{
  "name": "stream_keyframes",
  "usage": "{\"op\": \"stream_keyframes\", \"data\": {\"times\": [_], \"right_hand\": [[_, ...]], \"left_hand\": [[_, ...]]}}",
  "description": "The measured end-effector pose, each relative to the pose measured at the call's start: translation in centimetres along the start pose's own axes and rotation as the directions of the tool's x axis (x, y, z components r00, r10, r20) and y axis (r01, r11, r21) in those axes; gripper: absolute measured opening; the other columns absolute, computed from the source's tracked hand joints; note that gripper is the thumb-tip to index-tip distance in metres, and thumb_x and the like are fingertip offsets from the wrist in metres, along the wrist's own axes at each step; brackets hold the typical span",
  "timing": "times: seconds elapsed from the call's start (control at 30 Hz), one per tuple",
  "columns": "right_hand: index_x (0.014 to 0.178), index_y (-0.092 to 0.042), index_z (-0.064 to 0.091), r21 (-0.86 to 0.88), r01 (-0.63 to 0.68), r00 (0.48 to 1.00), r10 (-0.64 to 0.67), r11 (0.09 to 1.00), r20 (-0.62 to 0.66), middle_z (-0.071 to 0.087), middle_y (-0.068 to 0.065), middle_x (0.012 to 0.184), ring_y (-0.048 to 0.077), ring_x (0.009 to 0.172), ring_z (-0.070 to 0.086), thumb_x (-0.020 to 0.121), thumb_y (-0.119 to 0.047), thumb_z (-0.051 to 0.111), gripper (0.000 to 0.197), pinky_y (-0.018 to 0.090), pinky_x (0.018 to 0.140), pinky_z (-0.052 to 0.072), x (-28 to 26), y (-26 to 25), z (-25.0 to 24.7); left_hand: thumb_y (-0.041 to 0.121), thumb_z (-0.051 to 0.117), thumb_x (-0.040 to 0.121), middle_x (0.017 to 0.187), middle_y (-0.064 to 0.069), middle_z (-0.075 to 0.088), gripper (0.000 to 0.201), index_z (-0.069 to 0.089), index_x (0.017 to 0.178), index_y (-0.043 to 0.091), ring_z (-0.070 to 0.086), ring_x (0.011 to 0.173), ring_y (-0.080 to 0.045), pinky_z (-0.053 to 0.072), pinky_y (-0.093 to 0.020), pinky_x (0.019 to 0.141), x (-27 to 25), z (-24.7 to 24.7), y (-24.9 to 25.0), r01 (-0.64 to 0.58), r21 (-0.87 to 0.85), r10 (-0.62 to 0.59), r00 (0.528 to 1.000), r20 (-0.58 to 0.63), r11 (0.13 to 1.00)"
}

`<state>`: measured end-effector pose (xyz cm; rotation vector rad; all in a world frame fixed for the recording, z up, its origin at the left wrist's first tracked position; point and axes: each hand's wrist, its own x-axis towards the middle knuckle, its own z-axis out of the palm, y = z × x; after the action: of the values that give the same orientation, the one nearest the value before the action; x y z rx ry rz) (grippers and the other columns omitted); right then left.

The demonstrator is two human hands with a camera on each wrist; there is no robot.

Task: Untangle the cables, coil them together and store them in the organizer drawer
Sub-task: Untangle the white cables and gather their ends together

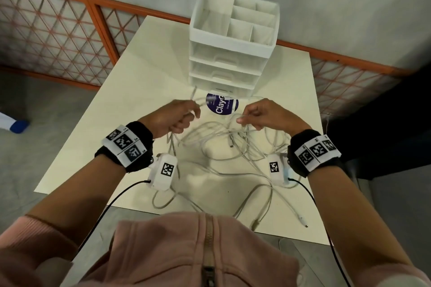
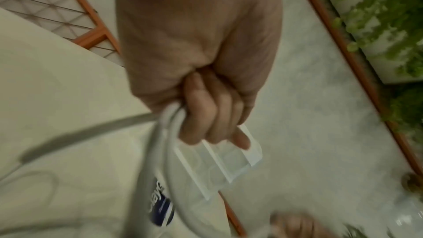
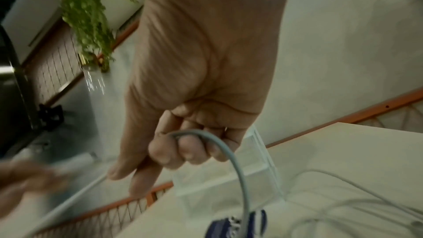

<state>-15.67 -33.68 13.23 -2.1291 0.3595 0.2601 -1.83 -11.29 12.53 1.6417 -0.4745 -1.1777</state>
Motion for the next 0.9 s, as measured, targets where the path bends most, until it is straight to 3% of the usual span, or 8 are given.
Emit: {"op": "stream_keyframes", "data": {"times": [0.13, 0.27, 0.33, 0.47, 0.6, 0.77, 0.83, 0.9], "right_hand": [[0.082, -0.013, 0.070, -0.275, -0.118, 0.978, 0.159, 0.954, 0.134, 0.069, -0.001, 0.084, 0.009, 0.080, 0.060, 0.089, -0.041, 0.060, 0.031, 0.023, 0.079, 0.043, 0.2, 3.6, 0.5], [0.097, -0.018, 0.067, -0.296, -0.100, 0.995, 0.101, 0.950, -0.012, 0.066, -0.004, 0.098, 0.017, 0.099, 0.059, 0.093, -0.025, 0.056, 0.013, 0.033, 0.095, 0.042, -0.2, 5.9, 0.6], [0.094, -0.014, 0.068, -0.220, -0.025, 0.997, 0.008, 0.975, -0.078, 0.069, -0.004, 0.083, 0.011, 0.086, 0.065, 0.093, -0.015, 0.056, 0.012, 0.029, 0.085, 0.046, -0.1, 4.5, 0.3], [0.101, -0.004, 0.069, -0.084, 0.148, 0.984, -0.156, 0.985, -0.087, 0.066, -0.008, 0.071, 0.000, 0.065, 0.061, 0.093, -0.014, 0.057, 0.018, 0.011, 0.069, 0.048, 0.5, -1.7, -0.2], [0.095, -0.015, 0.068, -0.055, 0.257, 0.961, -0.262, 0.965, -0.090, 0.060, -0.005, 0.067, 0.006, 0.064, 0.055, 0.095, -0.021, 0.055, 0.014, 0.020, 0.065, 0.045, 0.8, -6.3, -0.4], [0.080, -0.018, 0.062, -0.127, 0.112, 0.992, -0.105, 0.986, 0.067, 0.064, 0.005, 0.075, 0.026, 0.073, 0.062, 0.094, -0.030, 0.054, 0.020, 0.029, 0.075, 0.051, 0.3, -3.8, -0.1], [0.079, -0.019, 0.060, -0.296, 0.013, 0.986, 0.036, 0.955, 0.161, 0.062, 0.004, 0.073, 0.021, 0.071, 0.059, 0.099, -0.030, 0.044, 0.028, 0.013, 0.071, 0.046, 0.0, -0.3, 0.3], [0.086, -0.012, 0.061, -0.345, -0.120, 0.973, 0.179, 0.931, 0.145, 0.056, 0.000, 0.070, 0.012, 0.069, 0.052, 0.101, -0.031, 0.038, 0.032, 0.013, 0.064, 0.040, -0.6, 3.5, 0.5]], "left_hand": [[0.023, 0.035, 0.099, 0.043, 0.013, 0.022, 0.029, 0.050, 0.075, 0.018, 0.016, 0.035, -0.004, 0.012, -0.016, 0.034, 0.1, -2.4, 0.8, -0.248, -0.293, 0.179, 0.954, -0.242, 0.924], [0.022, 0.037, 0.098, 0.042, 0.013, 0.025, 0.030, 0.043, 0.069, 0.019, 0.018, 0.036, -0.005, 0.015, -0.016, 0.037, 0.2, -3.6, 0.6, -0.371, -0.184, 0.240, 0.835, -0.495, 0.910], [0.030, 0.048, 0.097, 0.040, 0.013, 0.029, 0.027, 0.051, 0.073, 0.019, 0.023, 0.036, -0.003, 0.020, -0.017, 0.036, 0.0, -2.9, 0.3, -0.341, 0.020, 0.305, 0.814, -0.495, 0.940], [0.027, 0.072, 0.082, 0.037, 0.012, 0.027, 0.019, 0.070, 0.096, 0.015, 0.020, 0.036, -0.004, 0.019, -0.014, 0.037, -0.2, 0.0, 0.5, -0.340, 0.166, 0.376, 0.876, -0.302, 0.926], [0.019, 0.061, 0.090, 0.035, 0.012, 0.030, 0.022, 0.067, 0.088, -0.002, 0.023, 0.034, -0.004, 0.019, -0.011, 0.038, -0.2, 1.9, 1.3, -0.418, 0.215, 0.461, 0.861, -0.215, 0.882], [0.018, 0.049, 0.097, 0.038, 0.015, 0.040, 0.029, 0.051, 0.068, 0.021, 0.025, 0.036, -0.001, 0.021, -0.012, 0.038, -0.1, -0.1, 1.8, -0.525, 0.203, 0.559, 0.726, -0.401, 0.827], [0.028, 0.047, 0.098, 0.039, 0.015, 0.041, 0.029, 0.051, 0.068, 0.026, 0.029, 0.039, 0.001, 0.024, -0.017, 0.040, 0.0, -2.5, 1.6, -0.535, 0.142, 0.506, 0.630, -0.589, 0.833], [0.041, 0.050, 0.093, 0.041, 0.017, 0.044, 0.031, 0.053, 0.064, 0.030, 0.036, 0.044, -0.001, 0.028, -0.022, 0.047, -0.2, -4.9, 1.1, -0.458, 0.175, 0.427, 0.534, -0.729, 0.871]]}}
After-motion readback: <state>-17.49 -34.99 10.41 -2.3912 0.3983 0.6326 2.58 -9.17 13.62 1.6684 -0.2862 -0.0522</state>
